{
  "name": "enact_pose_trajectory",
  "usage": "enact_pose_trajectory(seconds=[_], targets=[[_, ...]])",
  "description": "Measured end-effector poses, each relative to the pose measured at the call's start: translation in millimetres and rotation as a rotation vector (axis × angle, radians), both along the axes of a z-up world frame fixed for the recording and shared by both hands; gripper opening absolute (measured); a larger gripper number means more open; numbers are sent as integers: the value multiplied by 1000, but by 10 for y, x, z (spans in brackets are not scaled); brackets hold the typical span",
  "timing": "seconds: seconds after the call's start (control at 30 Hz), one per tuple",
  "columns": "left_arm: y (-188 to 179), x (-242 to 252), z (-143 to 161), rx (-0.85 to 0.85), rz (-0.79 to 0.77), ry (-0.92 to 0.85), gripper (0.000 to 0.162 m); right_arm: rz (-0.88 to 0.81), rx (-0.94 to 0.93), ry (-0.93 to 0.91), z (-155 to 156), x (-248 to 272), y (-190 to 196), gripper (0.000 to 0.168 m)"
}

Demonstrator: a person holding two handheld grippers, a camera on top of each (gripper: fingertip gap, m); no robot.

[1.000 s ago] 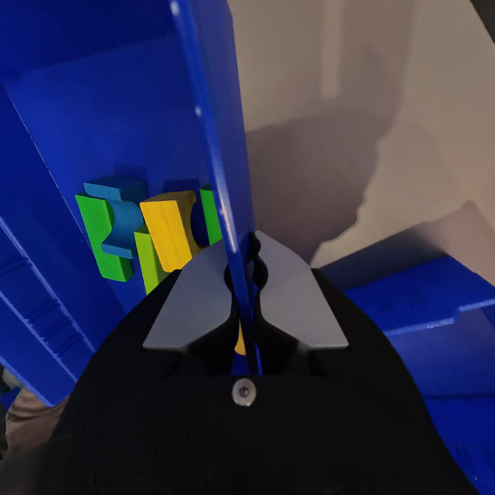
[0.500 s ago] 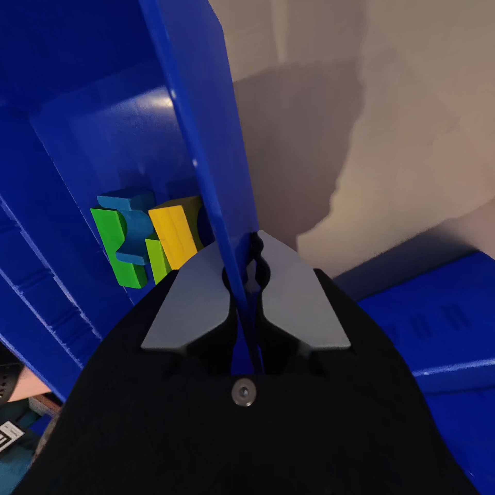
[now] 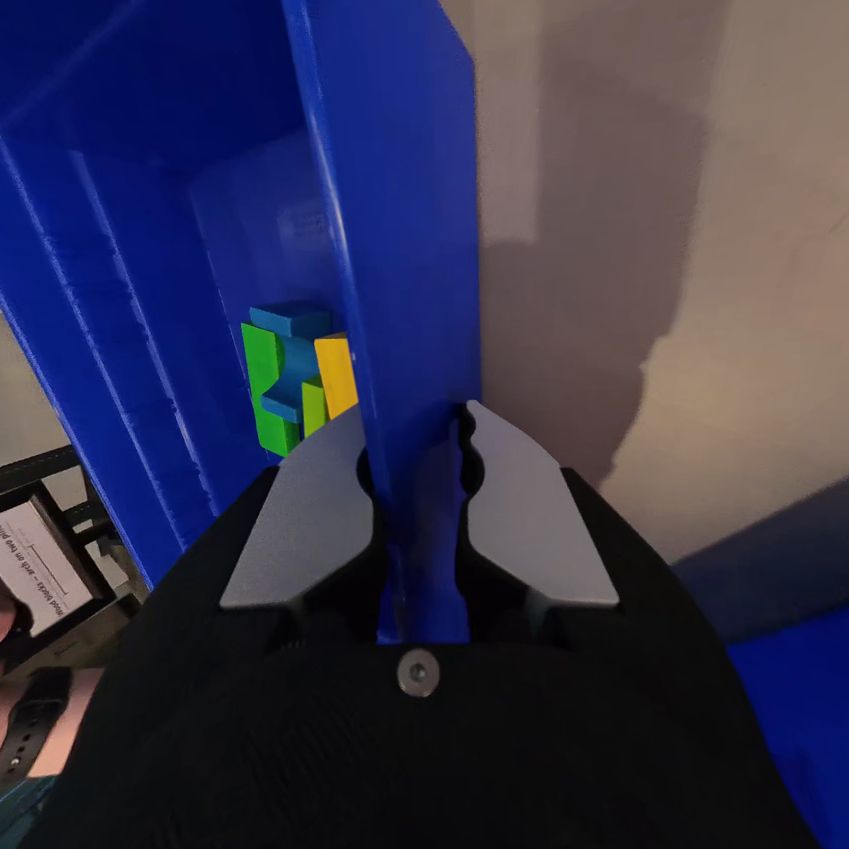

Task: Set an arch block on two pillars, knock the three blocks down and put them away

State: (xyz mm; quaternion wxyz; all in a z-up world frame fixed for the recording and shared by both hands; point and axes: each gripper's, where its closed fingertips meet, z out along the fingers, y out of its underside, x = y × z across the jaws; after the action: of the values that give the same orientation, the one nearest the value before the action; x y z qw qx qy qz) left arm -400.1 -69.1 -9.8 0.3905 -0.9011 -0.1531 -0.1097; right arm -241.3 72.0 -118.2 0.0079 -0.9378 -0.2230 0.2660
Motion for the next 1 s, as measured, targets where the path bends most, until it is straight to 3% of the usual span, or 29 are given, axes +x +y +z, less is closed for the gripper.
enact_pose_trajectory(seconds=[0.13, 0.27, 0.37, 0.47, 0.6, 0.7, 0.77, 0.9, 0.97, 1.0], targets=[[78, 94, -173, -87, -44, 9, 80, 98, 115, 2, 118, 64, 53, 22], [148, 176, -425, -206, -91, 36, 83, 145, 460, 79, 758, 215, 240, 22], [149, 240, -709, -342, -135, 45, 81, 153, 735, 85, 1303, 652, 235, 31], [161, 316, -954, -447, -186, 52, 76, 90, 850, -2, 1465, 1432, 190, 50], [205, 488, -1129, -530, -245, 36, 54, -133, 793, -338, 1116, 2910, 191, 75], [240, 400, -1175, -588, -228, 172, 37, -236, 598, -276, 711, 3395, 19, 75], [292, 462, -1170, -570, -257, 167, 37, -233, 493, -292, 445, 3594, -81, 74], [438, 598, -1164, -530, -327, 176, 32, -153, 314, -280, 56, 3639, -305, 55], [504, 698, -1162, -522, -374, 193, 30, -88, 221, -229, -22, 3546, -423, 29], [538, 751, -1167, -523, -391, 204, 29, -84, 187, -243, -39, 3571, -447, 26]])
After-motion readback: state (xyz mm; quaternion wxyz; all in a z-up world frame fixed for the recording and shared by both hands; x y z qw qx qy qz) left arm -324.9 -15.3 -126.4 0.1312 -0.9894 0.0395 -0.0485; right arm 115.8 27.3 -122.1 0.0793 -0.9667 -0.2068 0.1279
